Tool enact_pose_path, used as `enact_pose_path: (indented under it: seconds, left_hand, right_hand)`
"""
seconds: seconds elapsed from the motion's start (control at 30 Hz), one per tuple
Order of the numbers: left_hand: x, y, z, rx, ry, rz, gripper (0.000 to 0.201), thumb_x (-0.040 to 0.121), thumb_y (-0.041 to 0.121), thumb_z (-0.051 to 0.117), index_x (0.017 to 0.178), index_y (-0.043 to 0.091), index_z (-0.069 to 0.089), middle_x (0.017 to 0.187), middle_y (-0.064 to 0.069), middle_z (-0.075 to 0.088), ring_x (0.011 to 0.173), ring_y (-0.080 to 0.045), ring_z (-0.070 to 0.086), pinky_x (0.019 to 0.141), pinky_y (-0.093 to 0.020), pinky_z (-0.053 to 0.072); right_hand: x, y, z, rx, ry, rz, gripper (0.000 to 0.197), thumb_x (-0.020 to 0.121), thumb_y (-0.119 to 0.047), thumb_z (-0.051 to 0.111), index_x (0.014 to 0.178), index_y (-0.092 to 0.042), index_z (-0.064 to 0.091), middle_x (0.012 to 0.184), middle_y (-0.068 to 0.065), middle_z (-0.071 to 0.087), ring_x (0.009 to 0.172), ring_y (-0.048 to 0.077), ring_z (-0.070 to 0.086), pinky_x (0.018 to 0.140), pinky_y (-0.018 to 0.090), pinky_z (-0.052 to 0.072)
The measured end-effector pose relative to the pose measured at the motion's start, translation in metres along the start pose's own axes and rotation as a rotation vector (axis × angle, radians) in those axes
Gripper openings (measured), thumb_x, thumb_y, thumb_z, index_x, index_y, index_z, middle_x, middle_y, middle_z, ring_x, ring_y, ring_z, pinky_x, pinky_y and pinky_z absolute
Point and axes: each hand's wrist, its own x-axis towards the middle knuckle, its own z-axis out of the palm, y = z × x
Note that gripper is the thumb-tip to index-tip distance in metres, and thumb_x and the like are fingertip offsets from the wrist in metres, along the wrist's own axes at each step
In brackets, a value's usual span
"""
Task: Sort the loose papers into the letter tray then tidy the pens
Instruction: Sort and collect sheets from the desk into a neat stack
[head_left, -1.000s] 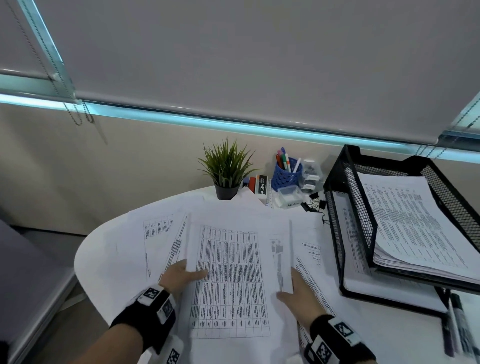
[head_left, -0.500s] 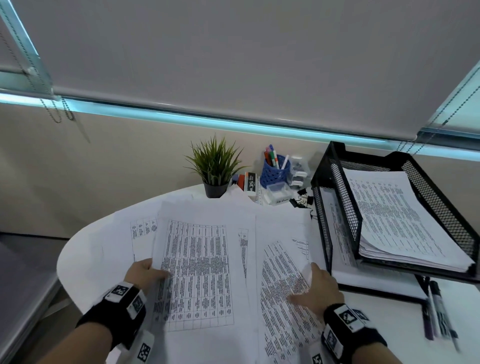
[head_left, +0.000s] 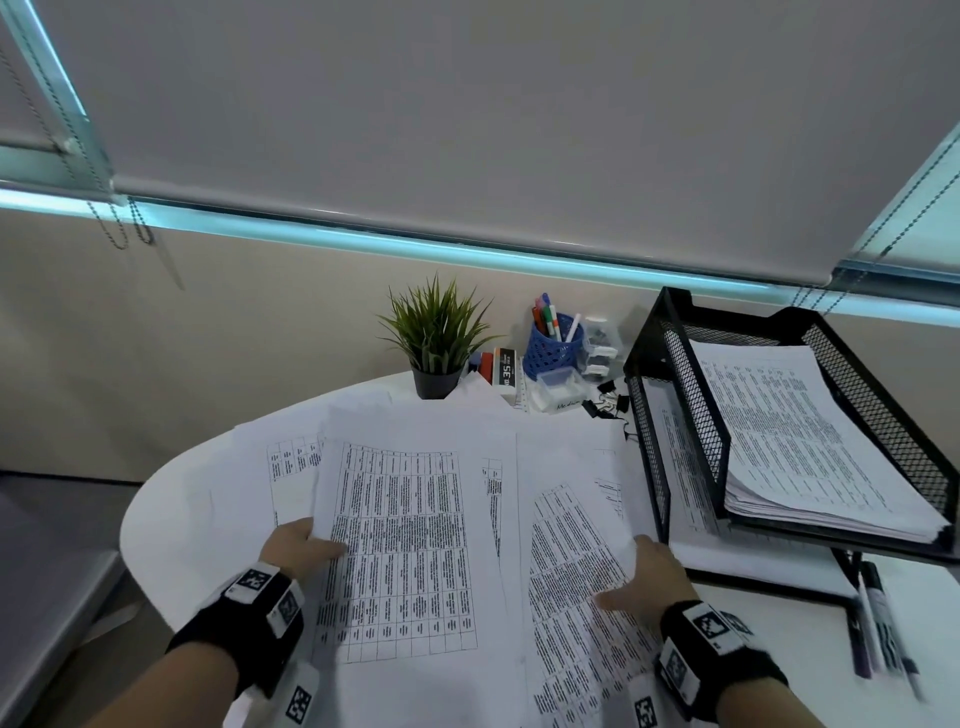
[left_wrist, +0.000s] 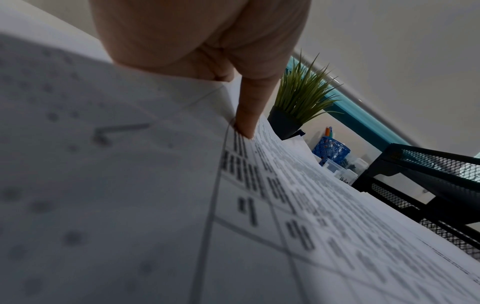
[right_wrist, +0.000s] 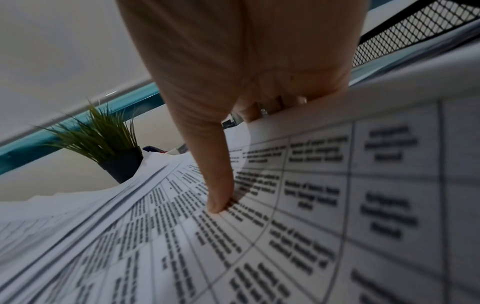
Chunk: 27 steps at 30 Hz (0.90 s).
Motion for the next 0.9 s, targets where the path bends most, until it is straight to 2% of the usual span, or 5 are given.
enact_pose_path:
  seconds: [0.37,0.5,0.57,0.7,0.9]
  left_hand:
    - [0.000,0.010,0.006,0.041,-0.020,0.005,0.035,0.078,0.008,0.071,0.111,-0.004,0.062,0.111,-0.019,0.065,0.087,-0.024,0.053,0.082,-0.031,0.041]
    - [-0.003,0.014,0.005,0.055,-0.029,0.013,0.040,0.080,0.010,0.071,0.115,-0.004,0.059,0.118,-0.020,0.062,0.092,-0.027,0.054,0.087,-0.034,0.043]
    - [-0.006,0.017,0.005,0.061,-0.029,0.002,0.049,0.081,0.011,0.069,0.125,-0.006,0.052,0.127,-0.020,0.056,0.108,-0.033,0.054,0.094,-0.034,0.040]
    - [-0.002,0.014,0.004,0.058,-0.030,0.003,0.049,0.079,0.012,0.072,0.121,-0.006,0.055,0.125,-0.019,0.058,0.111,-0.033,0.055,0.103,-0.039,0.040]
    - [-0.006,0.017,0.005,0.041,-0.052,0.038,0.046,0.079,0.009,0.071,0.119,-0.007,0.056,0.125,-0.018,0.057,0.104,-0.030,0.054,0.102,-0.037,0.039]
  right_hand:
    - [0.004,-0.005,-0.007,0.025,-0.061,0.087,0.097,0.061,-0.038,0.085,0.135,-0.005,0.031,0.135,0.013,0.047,0.124,0.028,0.047,0.100,0.034,0.045]
    - [0.002,-0.003,-0.009,0.015,-0.083,0.067,0.067,0.073,-0.035,0.078,0.125,-0.007,0.046,0.128,0.008,0.056,0.117,0.023,0.053,0.098,0.030,0.045]
    - [-0.001,-0.003,-0.010,0.002,-0.064,0.035,0.048,0.082,-0.029,0.070,0.121,-0.007,0.052,0.123,0.007,0.058,0.113,0.022,0.055,0.098,0.028,0.045]
    - [-0.012,-0.008,-0.026,0.052,-0.019,-0.018,0.022,0.080,-0.016,0.066,0.098,-0.009,0.057,0.095,0.008,0.064,0.088,0.022,0.064,0.081,0.035,0.057]
    - [-0.047,-0.028,-0.099,0.068,0.238,-0.081,0.022,0.080,-0.013,0.061,0.100,-0.015,0.053,0.080,0.002,0.060,0.072,0.021,0.064,0.060,0.031,0.054]
